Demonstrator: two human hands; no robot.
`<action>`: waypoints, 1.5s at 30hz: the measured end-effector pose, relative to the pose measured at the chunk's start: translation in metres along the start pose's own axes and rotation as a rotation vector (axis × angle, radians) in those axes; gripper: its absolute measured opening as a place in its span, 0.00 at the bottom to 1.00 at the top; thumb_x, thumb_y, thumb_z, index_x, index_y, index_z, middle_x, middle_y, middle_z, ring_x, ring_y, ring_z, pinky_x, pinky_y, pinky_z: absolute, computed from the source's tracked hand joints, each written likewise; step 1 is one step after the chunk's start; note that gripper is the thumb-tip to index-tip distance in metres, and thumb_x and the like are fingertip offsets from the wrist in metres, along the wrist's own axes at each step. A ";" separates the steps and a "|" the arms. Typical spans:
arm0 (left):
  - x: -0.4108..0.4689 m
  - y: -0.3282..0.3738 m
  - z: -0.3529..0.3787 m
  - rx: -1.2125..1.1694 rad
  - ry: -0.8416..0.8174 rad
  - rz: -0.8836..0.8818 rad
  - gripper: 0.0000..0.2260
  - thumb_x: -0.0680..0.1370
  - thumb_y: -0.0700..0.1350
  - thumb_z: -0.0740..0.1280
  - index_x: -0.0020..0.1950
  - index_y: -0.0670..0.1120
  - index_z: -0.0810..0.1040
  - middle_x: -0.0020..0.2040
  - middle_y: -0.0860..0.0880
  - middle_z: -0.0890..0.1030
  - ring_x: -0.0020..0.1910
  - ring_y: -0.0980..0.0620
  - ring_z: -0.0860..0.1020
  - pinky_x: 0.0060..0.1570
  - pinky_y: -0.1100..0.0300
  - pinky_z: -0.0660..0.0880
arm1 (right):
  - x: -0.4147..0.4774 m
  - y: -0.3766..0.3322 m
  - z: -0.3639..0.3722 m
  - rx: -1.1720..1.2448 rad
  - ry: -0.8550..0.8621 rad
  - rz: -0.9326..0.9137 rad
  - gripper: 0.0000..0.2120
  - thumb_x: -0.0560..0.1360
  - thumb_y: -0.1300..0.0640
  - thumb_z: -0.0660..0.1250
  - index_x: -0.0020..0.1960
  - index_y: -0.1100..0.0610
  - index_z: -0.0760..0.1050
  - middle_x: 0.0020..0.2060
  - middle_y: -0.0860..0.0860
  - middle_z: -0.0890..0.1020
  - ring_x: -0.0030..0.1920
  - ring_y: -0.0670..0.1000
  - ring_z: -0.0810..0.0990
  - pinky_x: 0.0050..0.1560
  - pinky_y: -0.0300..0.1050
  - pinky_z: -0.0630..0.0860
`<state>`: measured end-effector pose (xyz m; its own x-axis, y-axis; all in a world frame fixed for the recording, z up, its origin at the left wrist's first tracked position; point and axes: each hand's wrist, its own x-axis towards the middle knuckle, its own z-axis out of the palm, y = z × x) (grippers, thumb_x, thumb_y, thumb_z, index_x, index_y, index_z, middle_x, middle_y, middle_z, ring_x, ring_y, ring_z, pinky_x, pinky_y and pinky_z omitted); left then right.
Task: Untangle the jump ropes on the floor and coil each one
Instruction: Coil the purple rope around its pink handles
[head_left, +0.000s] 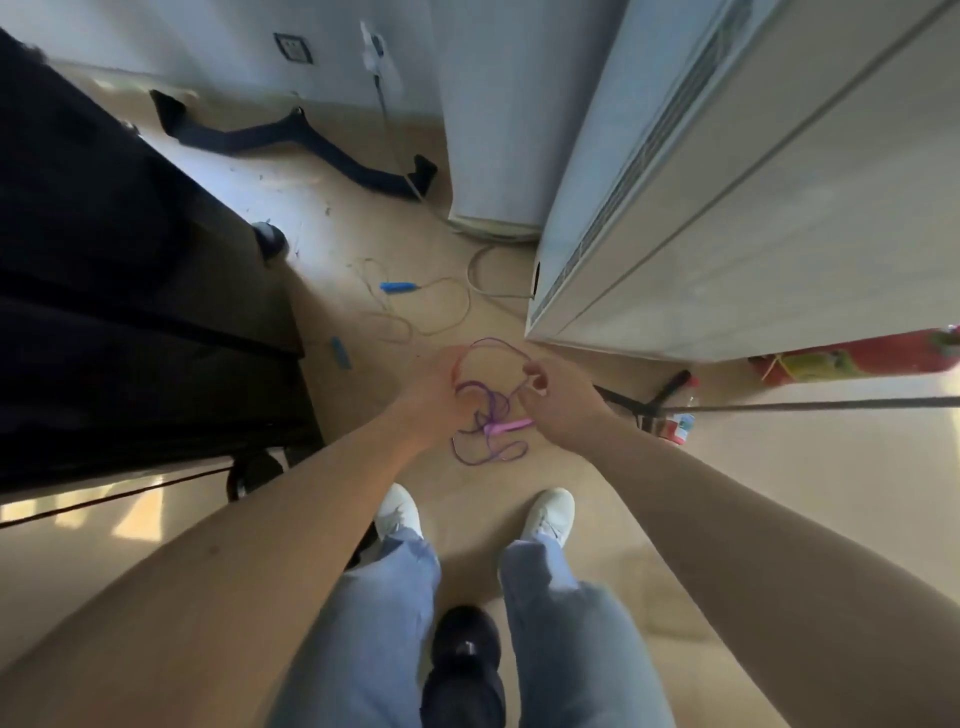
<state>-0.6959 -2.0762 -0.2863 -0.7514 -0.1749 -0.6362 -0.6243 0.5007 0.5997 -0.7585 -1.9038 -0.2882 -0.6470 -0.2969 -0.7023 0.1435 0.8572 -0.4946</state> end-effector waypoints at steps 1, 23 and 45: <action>0.010 -0.018 0.009 0.005 -0.009 -0.012 0.27 0.79 0.43 0.69 0.77 0.45 0.64 0.63 0.47 0.74 0.62 0.48 0.75 0.59 0.59 0.70 | 0.014 0.008 0.014 0.005 -0.021 0.017 0.20 0.81 0.53 0.63 0.71 0.53 0.71 0.60 0.52 0.78 0.55 0.54 0.78 0.55 0.42 0.71; 0.334 -0.292 0.278 0.397 -0.284 0.091 0.19 0.73 0.57 0.72 0.61 0.54 0.75 0.52 0.54 0.78 0.53 0.49 0.78 0.53 0.54 0.77 | 0.338 0.271 0.256 -0.124 0.082 0.353 0.24 0.79 0.57 0.61 0.74 0.52 0.66 0.73 0.57 0.66 0.68 0.59 0.71 0.63 0.51 0.74; 0.329 -0.328 0.295 0.384 -0.082 0.041 0.16 0.78 0.47 0.68 0.65 0.49 0.74 0.64 0.45 0.69 0.58 0.44 0.77 0.63 0.53 0.72 | 0.332 0.277 0.278 0.051 0.269 0.251 0.15 0.80 0.62 0.58 0.57 0.49 0.79 0.59 0.53 0.71 0.47 0.56 0.78 0.55 0.50 0.79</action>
<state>-0.6752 -2.0479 -0.8354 -0.7448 -0.0877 -0.6615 -0.4569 0.7895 0.4098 -0.7256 -1.8820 -0.8003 -0.7594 0.0469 -0.6490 0.3553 0.8655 -0.3532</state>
